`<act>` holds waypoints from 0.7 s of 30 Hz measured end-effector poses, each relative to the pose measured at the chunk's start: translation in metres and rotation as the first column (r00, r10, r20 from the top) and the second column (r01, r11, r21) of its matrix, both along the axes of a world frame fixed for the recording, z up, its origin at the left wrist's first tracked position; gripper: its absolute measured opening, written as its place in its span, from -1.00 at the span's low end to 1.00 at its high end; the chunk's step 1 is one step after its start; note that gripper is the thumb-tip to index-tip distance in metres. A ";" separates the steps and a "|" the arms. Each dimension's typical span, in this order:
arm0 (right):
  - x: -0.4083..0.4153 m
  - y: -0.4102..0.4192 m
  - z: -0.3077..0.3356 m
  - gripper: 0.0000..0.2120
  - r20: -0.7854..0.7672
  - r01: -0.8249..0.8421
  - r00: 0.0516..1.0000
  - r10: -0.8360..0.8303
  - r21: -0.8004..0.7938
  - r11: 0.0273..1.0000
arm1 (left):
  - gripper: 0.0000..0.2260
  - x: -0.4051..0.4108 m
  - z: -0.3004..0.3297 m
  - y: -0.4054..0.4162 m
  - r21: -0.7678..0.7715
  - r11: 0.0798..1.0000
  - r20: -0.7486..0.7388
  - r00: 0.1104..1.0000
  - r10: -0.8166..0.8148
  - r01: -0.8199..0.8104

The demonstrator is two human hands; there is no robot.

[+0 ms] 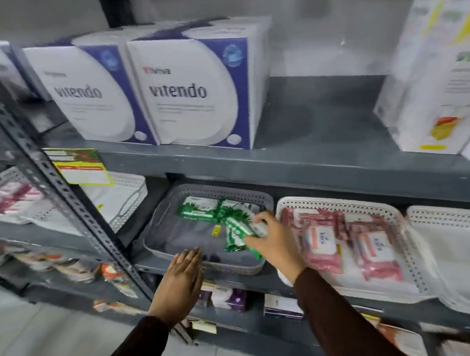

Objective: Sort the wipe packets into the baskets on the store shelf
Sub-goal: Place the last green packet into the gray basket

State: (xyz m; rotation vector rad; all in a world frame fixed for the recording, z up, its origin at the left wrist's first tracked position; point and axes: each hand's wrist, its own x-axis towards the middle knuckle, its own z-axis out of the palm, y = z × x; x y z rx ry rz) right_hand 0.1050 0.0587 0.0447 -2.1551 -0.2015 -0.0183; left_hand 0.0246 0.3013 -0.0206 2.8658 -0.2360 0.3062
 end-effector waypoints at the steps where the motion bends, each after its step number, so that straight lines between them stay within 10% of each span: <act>1: 0.004 0.027 -0.002 -0.69 -0.020 -0.042 0.999 0.041 -0.023 0.999 | -0.38 0.000 0.001 0.012 0.001 1.000 -0.001 1.000 0.004 -0.004; 12: 0.052 0.168 -0.054 -0.61 -0.046 -0.153 0.987 0.152 -0.526 0.836 | -0.56 -0.001 0.007 0.049 0.002 1.000 -0.050 0.999 -0.021 0.021; 21: 0.019 0.065 -0.024 -0.76 0.165 0.153 0.977 -0.137 -0.092 0.984 | -0.65 0.032 0.017 -0.013 -0.157 0.977 -0.005 0.990 -0.144 0.142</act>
